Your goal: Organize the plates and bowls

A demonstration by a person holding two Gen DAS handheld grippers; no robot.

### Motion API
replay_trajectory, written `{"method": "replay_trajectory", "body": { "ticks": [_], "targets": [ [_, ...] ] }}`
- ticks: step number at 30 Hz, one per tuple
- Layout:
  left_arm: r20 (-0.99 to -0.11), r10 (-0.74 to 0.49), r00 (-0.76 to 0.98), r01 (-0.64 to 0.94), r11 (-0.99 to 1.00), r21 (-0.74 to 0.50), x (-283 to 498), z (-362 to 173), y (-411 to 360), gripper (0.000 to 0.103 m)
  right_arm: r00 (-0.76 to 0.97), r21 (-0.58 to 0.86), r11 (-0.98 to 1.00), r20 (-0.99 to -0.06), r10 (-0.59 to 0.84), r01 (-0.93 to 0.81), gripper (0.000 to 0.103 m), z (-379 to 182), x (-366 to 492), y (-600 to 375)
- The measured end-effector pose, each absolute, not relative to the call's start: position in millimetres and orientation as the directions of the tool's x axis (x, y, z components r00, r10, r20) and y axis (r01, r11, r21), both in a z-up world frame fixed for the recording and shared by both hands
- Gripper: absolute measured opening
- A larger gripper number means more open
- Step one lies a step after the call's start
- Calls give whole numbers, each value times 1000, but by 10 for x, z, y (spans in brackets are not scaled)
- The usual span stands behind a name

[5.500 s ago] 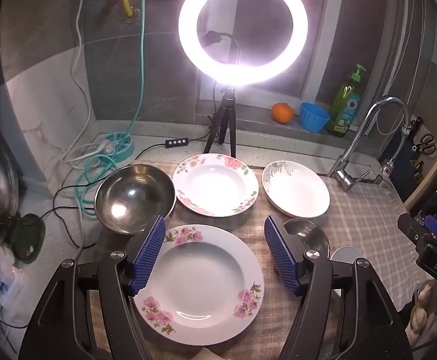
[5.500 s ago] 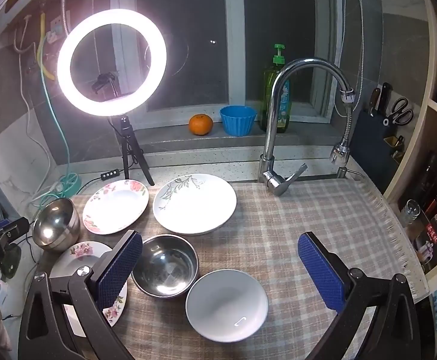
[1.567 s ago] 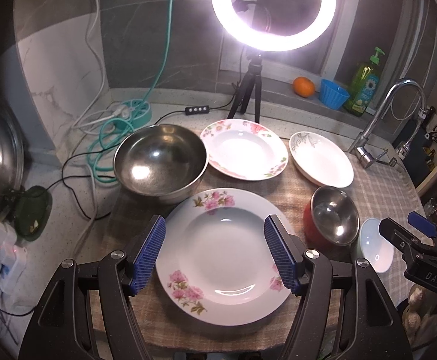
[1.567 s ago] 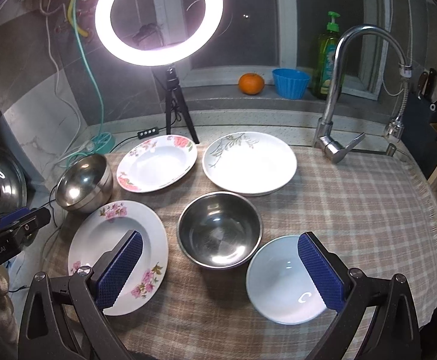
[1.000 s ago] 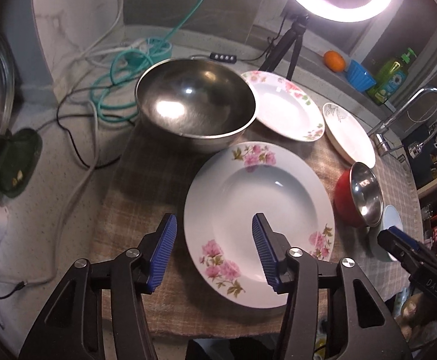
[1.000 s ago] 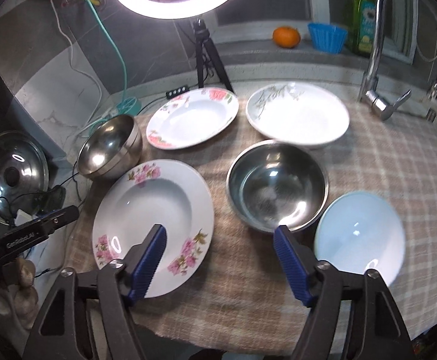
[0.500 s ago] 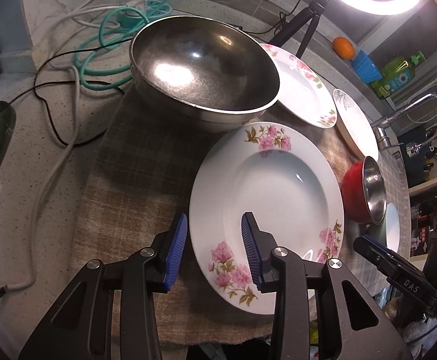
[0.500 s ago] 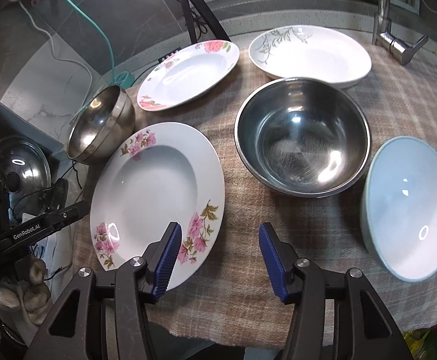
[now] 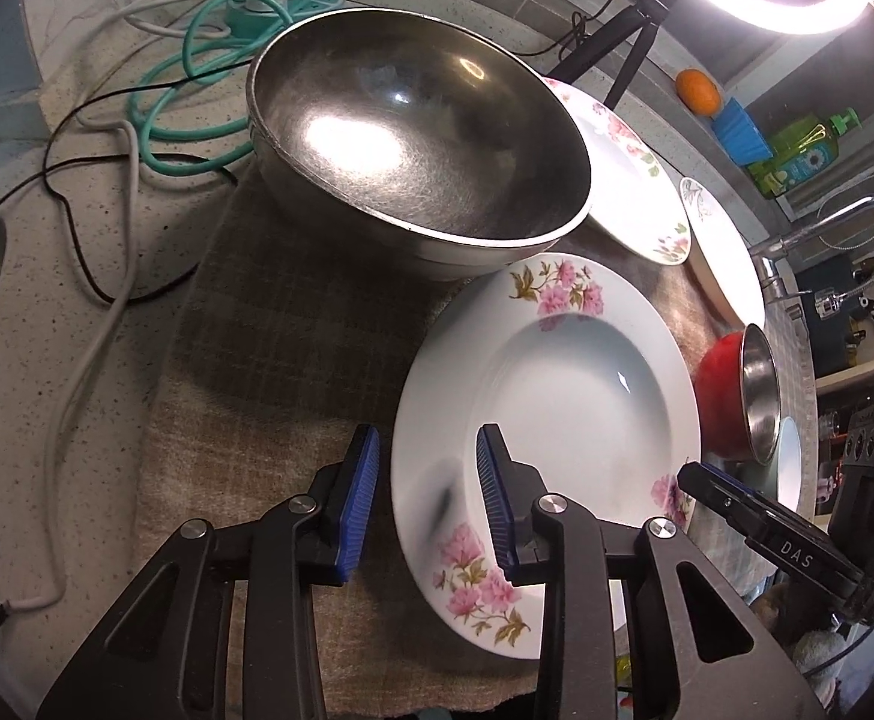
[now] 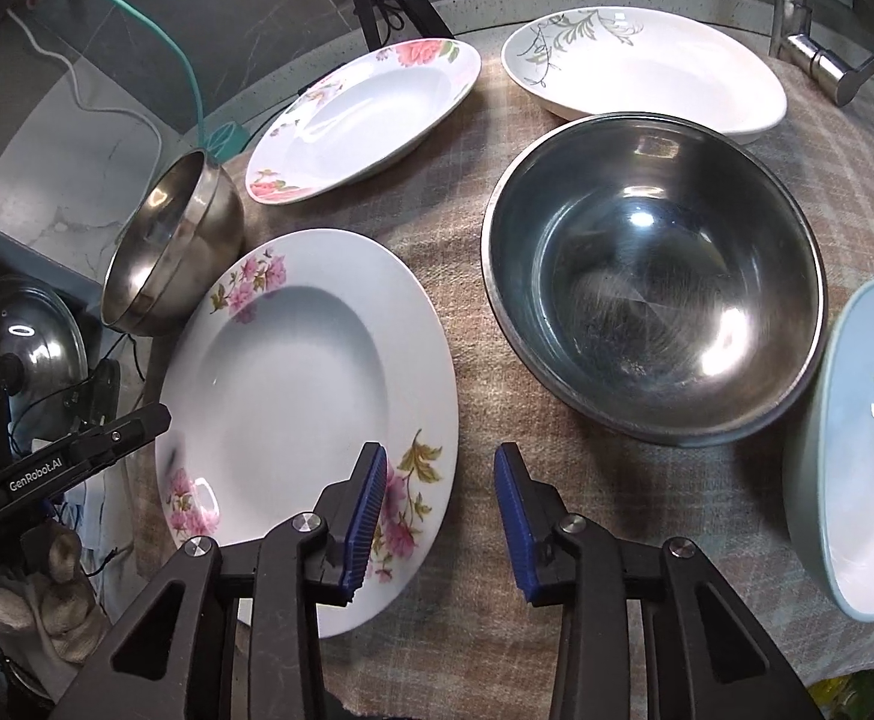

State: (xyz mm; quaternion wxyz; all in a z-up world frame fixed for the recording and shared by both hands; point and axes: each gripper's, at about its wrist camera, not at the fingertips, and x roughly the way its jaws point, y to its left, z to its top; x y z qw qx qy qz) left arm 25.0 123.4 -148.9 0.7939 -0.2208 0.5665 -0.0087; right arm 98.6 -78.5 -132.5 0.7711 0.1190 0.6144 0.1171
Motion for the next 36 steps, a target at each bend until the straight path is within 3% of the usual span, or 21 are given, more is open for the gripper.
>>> {"method": "replay_trajectory", "body": {
  "ticks": [6,17,36],
  "targets": [
    [-899,-273,341,-229,904,-362,295,-1540,1226,23,203,341,940,-919,338,-25,33,-1392,1056,-762],
    [-904,-265,334,-227,909,-350,332,-1560,1210,23,180,370,928,-912,370,-31,24,-1432,1122,-714],
    [-907,-265,327,-225,911,-347,299,-1570,1175,23,180,340,940,-922,342,-43,24,-1401,1095,-676]
  ]
}}
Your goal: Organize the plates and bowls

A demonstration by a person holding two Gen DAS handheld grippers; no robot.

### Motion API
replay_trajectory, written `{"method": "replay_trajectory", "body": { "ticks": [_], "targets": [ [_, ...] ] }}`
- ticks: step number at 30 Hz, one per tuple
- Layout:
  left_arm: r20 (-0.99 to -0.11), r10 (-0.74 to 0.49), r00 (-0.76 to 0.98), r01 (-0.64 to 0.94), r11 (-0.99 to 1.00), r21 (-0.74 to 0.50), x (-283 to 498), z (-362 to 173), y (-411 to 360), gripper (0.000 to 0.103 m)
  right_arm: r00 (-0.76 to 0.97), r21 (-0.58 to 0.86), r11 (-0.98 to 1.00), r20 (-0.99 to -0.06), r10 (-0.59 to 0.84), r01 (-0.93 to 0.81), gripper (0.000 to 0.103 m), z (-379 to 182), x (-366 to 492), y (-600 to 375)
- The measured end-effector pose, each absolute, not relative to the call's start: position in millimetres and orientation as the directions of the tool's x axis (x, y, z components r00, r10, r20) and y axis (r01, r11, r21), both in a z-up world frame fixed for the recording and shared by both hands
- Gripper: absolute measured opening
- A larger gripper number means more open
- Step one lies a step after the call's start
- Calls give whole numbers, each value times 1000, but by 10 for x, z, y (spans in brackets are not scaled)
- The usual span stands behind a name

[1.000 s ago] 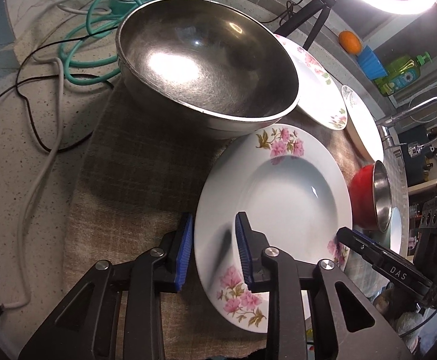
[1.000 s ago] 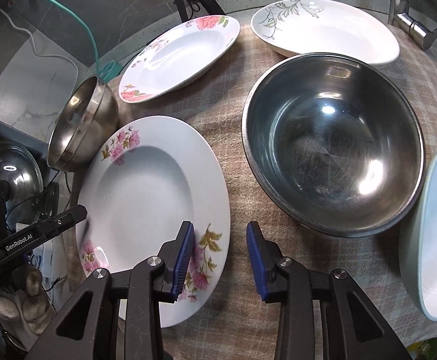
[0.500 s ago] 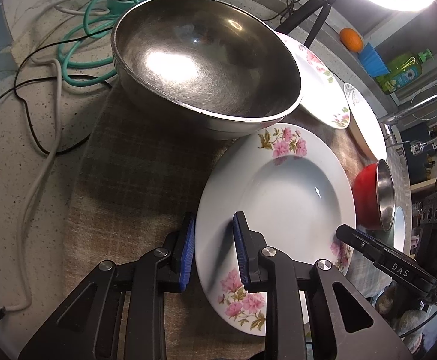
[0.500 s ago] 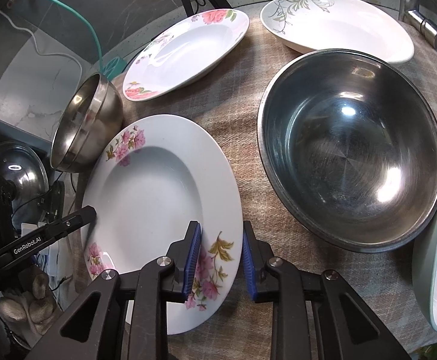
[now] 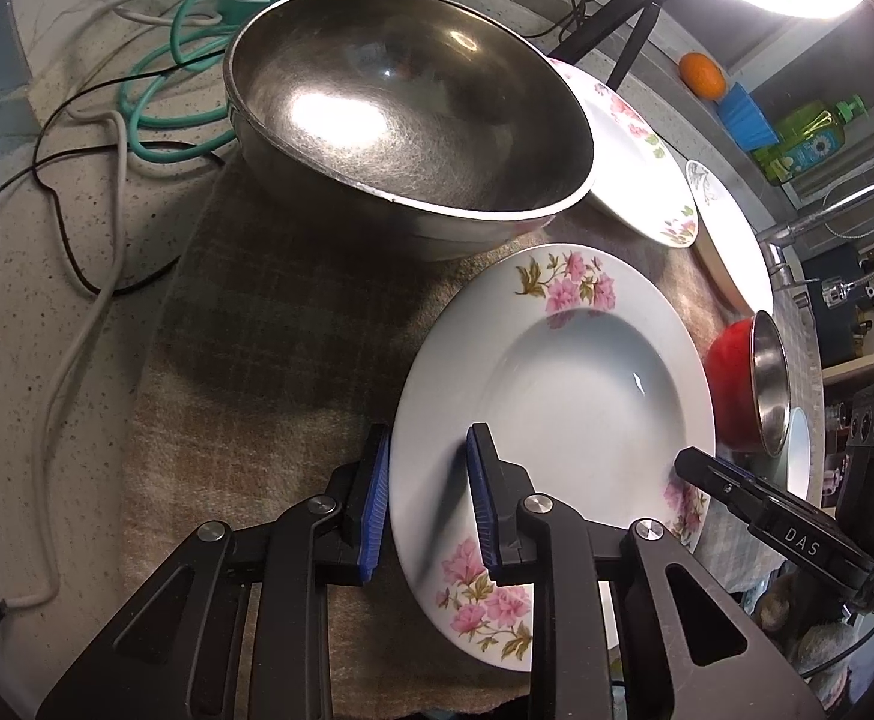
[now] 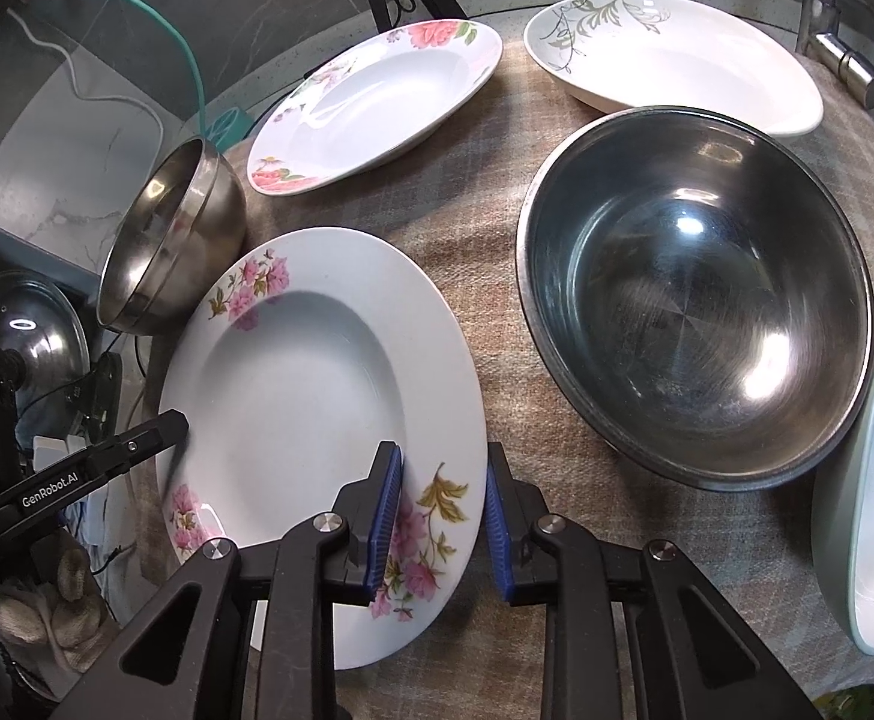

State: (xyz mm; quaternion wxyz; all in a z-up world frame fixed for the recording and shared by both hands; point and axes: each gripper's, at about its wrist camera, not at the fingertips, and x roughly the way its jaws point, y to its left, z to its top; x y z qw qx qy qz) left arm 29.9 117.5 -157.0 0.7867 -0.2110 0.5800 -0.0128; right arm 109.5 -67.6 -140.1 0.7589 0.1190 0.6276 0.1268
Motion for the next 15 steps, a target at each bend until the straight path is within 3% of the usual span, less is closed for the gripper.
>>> {"method": "replay_trajectory", "body": {
  "ticks": [15],
  "targets": [
    [-909,-285,305,-190,917,-352,253,-1577,1058,23,185,325,945,-927,325,-32,24,-1373,984,-781]
  ]
}}
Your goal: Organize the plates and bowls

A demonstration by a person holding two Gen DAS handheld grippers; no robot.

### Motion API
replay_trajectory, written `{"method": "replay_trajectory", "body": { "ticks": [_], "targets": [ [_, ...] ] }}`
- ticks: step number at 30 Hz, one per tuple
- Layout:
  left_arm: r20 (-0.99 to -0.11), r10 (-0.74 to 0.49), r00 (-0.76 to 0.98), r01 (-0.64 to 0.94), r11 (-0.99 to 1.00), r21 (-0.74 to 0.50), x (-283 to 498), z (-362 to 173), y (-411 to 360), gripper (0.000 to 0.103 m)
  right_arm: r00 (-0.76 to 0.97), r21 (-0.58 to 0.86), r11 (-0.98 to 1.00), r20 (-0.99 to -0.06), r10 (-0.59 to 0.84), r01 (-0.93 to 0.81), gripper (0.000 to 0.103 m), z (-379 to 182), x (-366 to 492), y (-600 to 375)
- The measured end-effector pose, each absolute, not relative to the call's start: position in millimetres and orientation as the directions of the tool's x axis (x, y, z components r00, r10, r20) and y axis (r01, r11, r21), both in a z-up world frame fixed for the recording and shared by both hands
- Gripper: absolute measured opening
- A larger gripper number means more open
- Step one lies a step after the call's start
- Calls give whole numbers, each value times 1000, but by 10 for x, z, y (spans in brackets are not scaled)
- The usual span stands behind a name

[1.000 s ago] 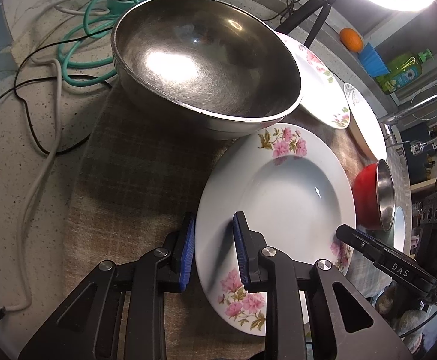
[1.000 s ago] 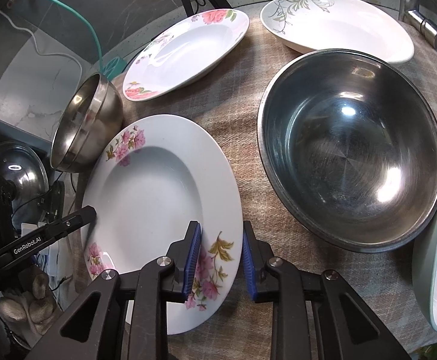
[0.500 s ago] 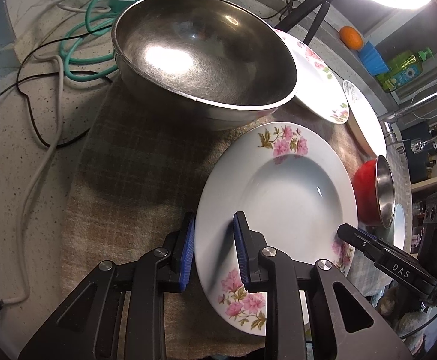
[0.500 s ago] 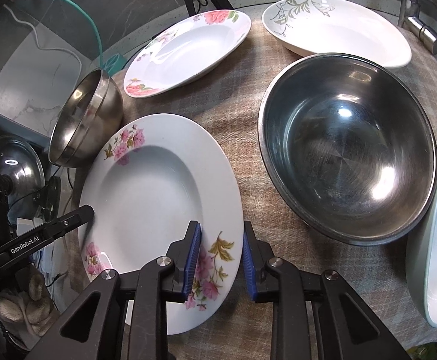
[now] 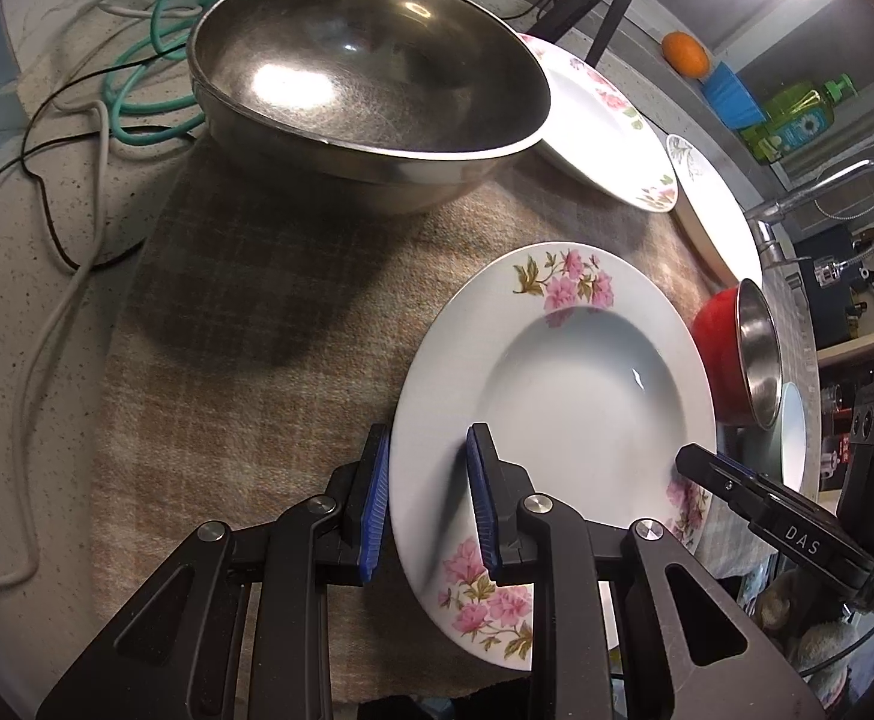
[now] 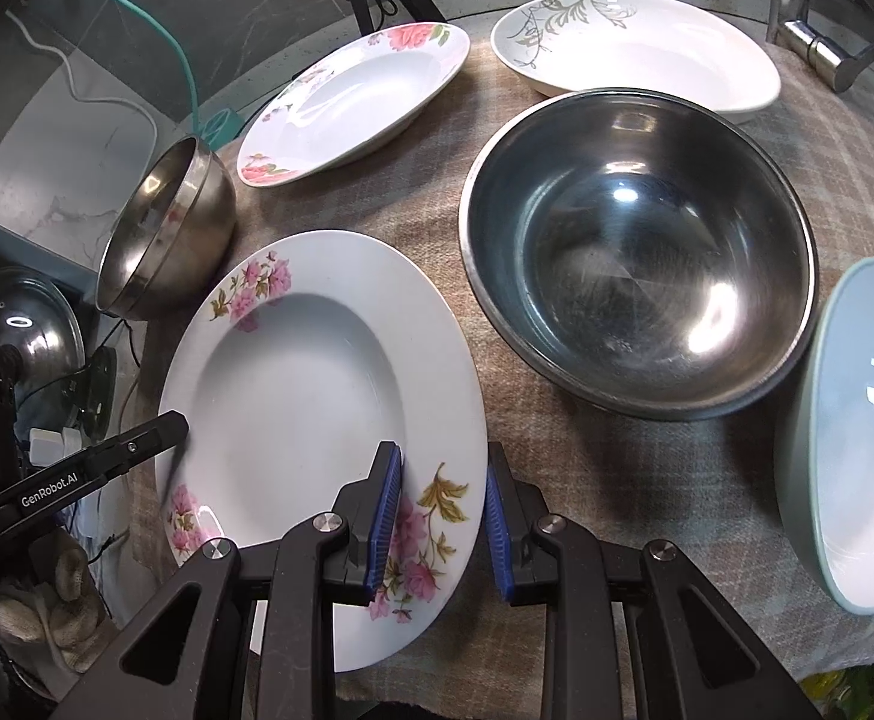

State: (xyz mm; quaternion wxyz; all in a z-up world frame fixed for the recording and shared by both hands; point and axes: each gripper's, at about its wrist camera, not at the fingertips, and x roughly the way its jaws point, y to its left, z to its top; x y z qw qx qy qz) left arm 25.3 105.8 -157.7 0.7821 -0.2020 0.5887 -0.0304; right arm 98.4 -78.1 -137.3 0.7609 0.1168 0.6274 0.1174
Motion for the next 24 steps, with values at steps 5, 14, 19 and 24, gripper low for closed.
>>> {"method": "replay_trajectory", "body": {
  "ticks": [5,14,19,24],
  "targets": [
    [-909,-287,303,-181,919,-351,249,-1577,1010,23,185,323,946,-929,321,-19,24,-1387,938,-834],
    [-910,-286,302,-172,922,-347,250,-1587,964,24,188,321,947,-930,317,-7,24,-1388,838,-878],
    [-909,-288,300,-173,921,-349,260,-1596,924,24,186,320,947,-930,316,-7,24,-1379,810,-885],
    [-910,-287,300,-169,923,-347,253,-1597,945,24,185,323,946,-930,318,-4,24,-1390,797,-890]
  ]
}}
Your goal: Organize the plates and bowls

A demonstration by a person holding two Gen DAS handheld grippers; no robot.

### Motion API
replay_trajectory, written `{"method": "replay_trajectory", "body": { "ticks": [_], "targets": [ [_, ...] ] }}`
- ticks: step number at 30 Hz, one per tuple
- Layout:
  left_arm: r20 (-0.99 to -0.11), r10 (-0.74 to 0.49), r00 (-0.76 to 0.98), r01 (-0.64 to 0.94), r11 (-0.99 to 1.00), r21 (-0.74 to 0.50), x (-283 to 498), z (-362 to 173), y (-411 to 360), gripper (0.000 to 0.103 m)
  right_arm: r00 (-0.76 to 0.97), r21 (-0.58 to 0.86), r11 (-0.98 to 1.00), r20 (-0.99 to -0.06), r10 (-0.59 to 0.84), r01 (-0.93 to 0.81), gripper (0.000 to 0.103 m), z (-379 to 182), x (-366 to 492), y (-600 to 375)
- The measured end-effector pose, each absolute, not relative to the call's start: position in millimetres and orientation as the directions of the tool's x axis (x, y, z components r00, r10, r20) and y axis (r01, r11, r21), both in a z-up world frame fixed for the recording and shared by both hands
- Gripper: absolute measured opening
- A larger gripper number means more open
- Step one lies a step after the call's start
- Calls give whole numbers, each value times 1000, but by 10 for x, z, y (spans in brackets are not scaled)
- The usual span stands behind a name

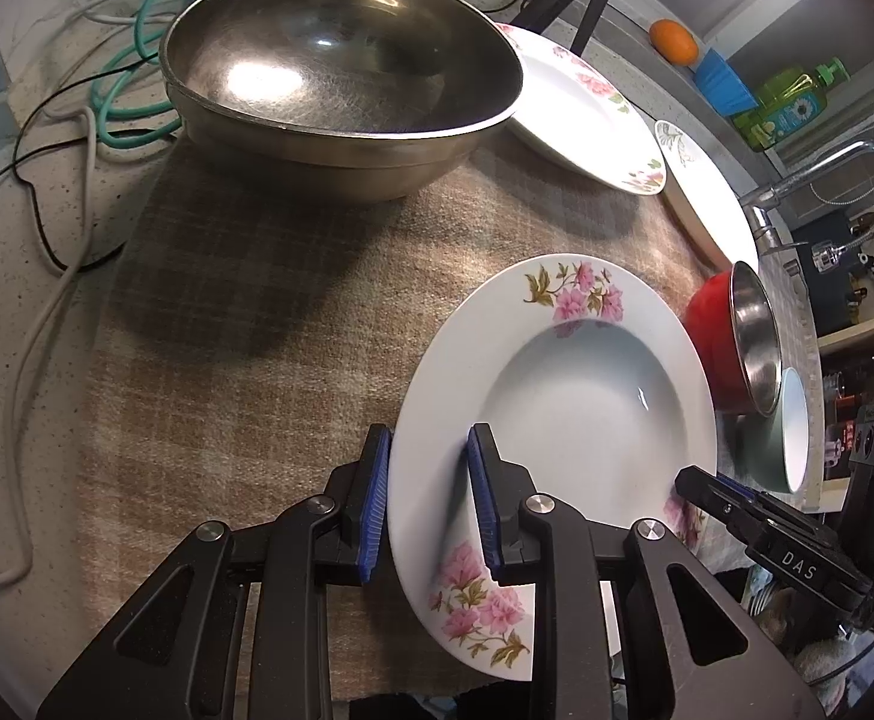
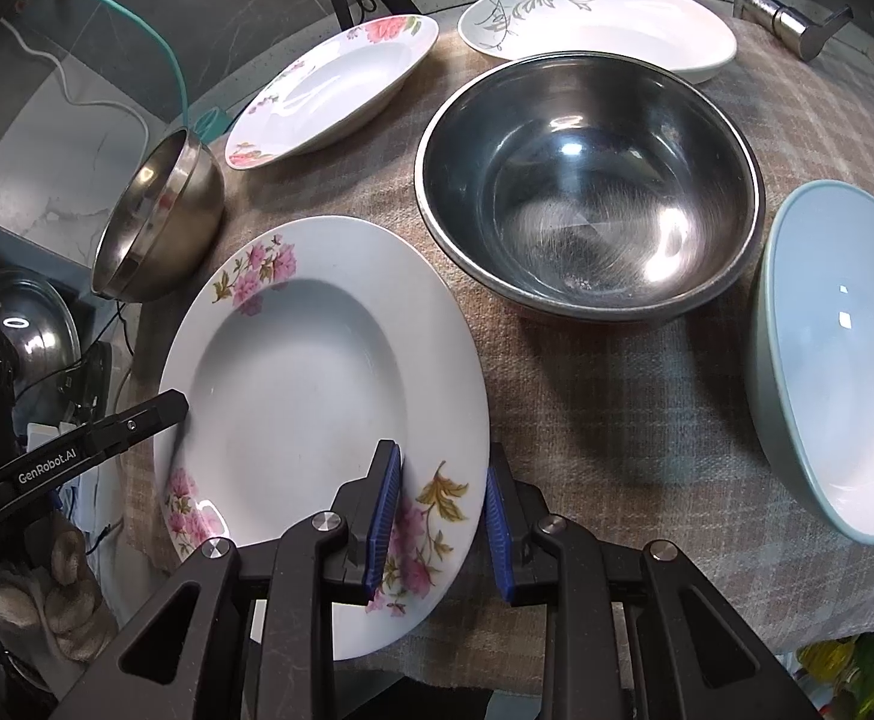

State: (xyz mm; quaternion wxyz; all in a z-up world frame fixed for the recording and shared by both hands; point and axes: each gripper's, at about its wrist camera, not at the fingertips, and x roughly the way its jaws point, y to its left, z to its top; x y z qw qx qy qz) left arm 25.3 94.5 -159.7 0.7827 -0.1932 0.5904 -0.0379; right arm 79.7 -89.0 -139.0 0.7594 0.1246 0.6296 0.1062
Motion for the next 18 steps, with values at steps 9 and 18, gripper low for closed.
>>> {"method": "replay_trajectory", "body": {
  "ticks": [9,18],
  "targets": [
    [-910,-285,302,-168,923,-345,245,-1600,936,25,183,318,948,-932,314,-8,25,-1401,796,-879],
    [-911,-281,303,-167,925,-341,245,-1599,922,25,185,315,949,-932,311,-10,25,-1401,796,-883]
  ]
}}
